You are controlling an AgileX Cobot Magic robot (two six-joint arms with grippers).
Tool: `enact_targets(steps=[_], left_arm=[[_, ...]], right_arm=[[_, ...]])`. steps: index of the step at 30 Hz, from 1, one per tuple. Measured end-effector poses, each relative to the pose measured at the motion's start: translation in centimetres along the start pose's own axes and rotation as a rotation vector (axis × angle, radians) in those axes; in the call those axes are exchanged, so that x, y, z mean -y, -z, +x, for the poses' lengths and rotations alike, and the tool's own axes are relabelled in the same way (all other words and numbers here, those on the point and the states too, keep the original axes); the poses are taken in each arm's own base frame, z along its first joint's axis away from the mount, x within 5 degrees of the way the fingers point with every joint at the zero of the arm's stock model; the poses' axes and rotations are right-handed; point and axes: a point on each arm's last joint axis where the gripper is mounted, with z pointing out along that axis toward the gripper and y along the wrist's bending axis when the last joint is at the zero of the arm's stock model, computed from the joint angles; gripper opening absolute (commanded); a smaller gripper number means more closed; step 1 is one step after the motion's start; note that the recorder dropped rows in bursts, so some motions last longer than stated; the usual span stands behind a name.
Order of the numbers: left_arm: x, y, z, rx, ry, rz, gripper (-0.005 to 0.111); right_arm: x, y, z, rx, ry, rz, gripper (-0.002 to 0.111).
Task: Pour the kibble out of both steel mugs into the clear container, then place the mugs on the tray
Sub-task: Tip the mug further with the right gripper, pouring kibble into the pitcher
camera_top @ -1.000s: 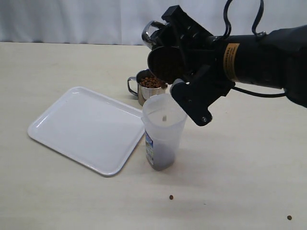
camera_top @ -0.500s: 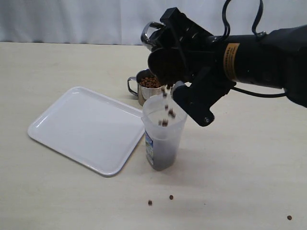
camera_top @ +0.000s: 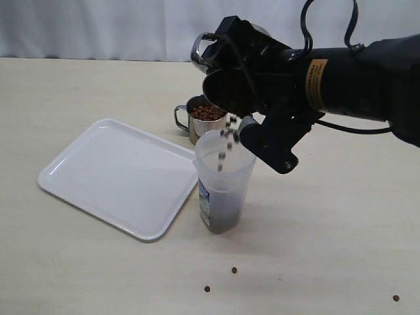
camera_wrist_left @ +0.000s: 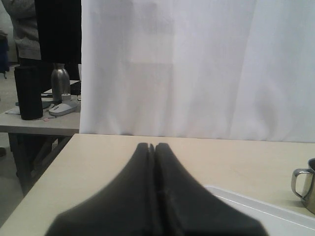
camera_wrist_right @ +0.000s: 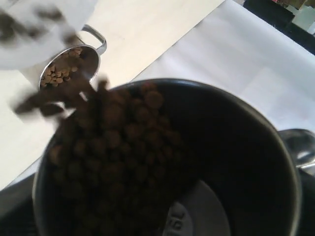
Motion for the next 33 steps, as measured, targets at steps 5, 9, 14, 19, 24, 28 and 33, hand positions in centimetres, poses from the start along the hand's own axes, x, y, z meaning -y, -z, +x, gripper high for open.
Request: enact_targets(steps=[5, 9, 14, 19, 24, 28, 33], left_arm=[[0.00, 0.00, 0.00, 0.000, 0.000, 0.000, 0.000], [0.00, 0.00, 0.00, 0.000, 0.000, 0.000, 0.000], [0.00, 0.00, 0.00, 0.000, 0.000, 0.000, 0.000], [0.00, 0.00, 0.00, 0.000, 0.000, 0.000, 0.000], [0.00, 0.00, 0.00, 0.000, 0.000, 0.000, 0.000], [0.00, 0.00, 0.00, 0.000, 0.000, 0.000, 0.000], [0.00, 0.00, 0.00, 0.000, 0.000, 0.000, 0.000]], right_arm=[[0.00, 0.00, 0.00, 0.000, 0.010, 0.000, 0.005], [0.01, 0.00, -0.01, 0.001, 0.010, 0.001, 0.005], [0.01, 0.00, -0.01, 0.001, 0.012, 0.001, 0.005], [0.03, 0.00, -0.07, 0.007, 0.039, 0.004, 0.005], [0.09, 0.00, -0.15, 0.017, 0.057, 0.010, 0.005], [0.11, 0.00, -0.19, 0.021, 0.080, 0.012, 0.005], [0.18, 0.01, -0.31, 0.034, 0.113, 0.020, 0.005]])
